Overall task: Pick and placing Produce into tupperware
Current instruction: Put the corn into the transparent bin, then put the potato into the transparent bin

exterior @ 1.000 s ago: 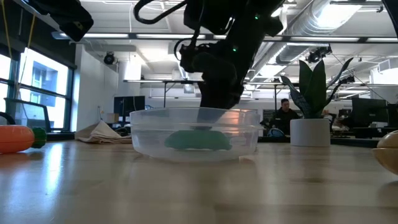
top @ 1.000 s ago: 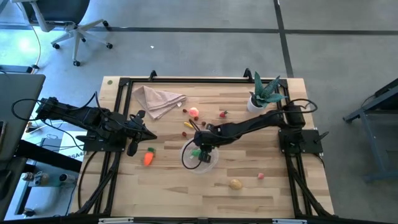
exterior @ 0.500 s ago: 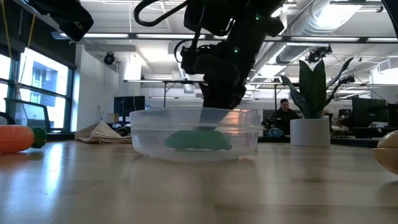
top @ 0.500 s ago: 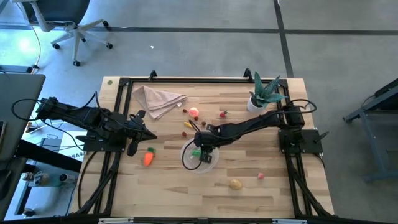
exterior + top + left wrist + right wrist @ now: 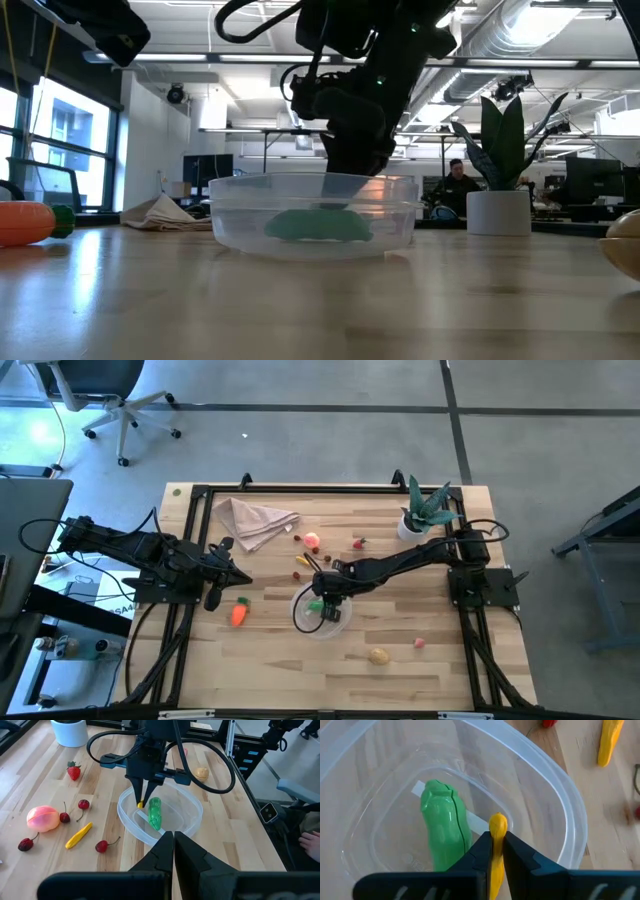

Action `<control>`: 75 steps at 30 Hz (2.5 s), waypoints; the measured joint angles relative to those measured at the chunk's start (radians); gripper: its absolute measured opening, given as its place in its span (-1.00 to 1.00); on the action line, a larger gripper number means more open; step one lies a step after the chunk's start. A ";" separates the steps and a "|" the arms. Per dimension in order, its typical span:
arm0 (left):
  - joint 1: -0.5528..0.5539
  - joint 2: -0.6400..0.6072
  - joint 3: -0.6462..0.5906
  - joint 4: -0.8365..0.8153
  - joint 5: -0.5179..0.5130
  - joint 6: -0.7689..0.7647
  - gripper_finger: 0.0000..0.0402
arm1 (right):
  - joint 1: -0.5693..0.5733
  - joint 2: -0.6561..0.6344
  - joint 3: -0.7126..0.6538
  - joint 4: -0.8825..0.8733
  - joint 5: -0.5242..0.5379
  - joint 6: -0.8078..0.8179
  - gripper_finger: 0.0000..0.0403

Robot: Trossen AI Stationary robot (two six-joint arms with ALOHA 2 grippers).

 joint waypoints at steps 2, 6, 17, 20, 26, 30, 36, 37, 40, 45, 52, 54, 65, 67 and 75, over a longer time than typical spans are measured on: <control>0.000 0.000 0.000 0.000 0.000 0.000 -0.97 | 0.000 0.000 0.000 0.000 0.000 0.000 -0.84; 0.000 0.000 0.000 0.000 0.000 0.000 -0.97 | 0.000 0.000 0.000 0.000 0.016 0.001 -0.72; 0.000 0.000 0.000 0.000 0.000 0.000 -0.97 | 0.000 0.000 0.000 0.001 0.041 0.007 -0.53; 0.000 0.000 0.000 0.000 0.000 0.000 -0.97 | 0.000 -0.004 -0.001 -0.001 0.039 0.007 -0.53; 0.000 0.000 0.000 0.000 0.000 0.000 -0.97 | 0.008 -0.005 0.108 -0.163 0.021 0.004 -0.53; 0.000 0.000 0.000 0.000 0.000 0.000 -0.97 | 0.036 -0.019 0.240 -0.360 0.048 0.005 -0.53; 0.000 0.000 0.000 -0.001 0.000 0.000 -0.97 | 0.131 -0.055 0.448 -0.780 0.259 0.128 -0.53; 0.000 0.000 0.000 -0.001 0.000 0.000 -0.97 | 0.154 -0.063 0.476 -0.853 0.312 0.176 -0.53; 0.000 0.000 0.000 0.001 0.000 0.000 -0.97 | 0.229 -0.100 0.519 -1.037 0.446 0.356 -0.53; 0.000 0.000 0.000 0.000 0.000 0.000 -0.97 | 0.366 -0.199 0.454 -1.050 0.484 0.583 -0.53; 0.000 0.000 0.000 0.000 0.000 0.000 -0.97 | 0.520 -0.254 0.278 -1.030 0.358 0.797 -0.53; 0.000 0.000 0.000 0.000 0.000 0.000 -0.97 | 0.547 -0.254 0.224 -1.010 0.311 0.802 -0.53; 0.000 0.000 0.000 0.000 0.000 0.000 -0.97 | 0.571 -0.253 -0.037 -0.799 0.107 0.773 -0.53; 0.000 0.000 0.000 0.000 0.000 0.000 -0.97 | 0.572 -0.252 -0.057 -0.771 0.092 0.754 -0.53; 0.000 0.000 0.000 0.000 0.000 0.000 -0.97 | 0.586 -0.252 -0.055 -0.520 0.128 0.636 -0.53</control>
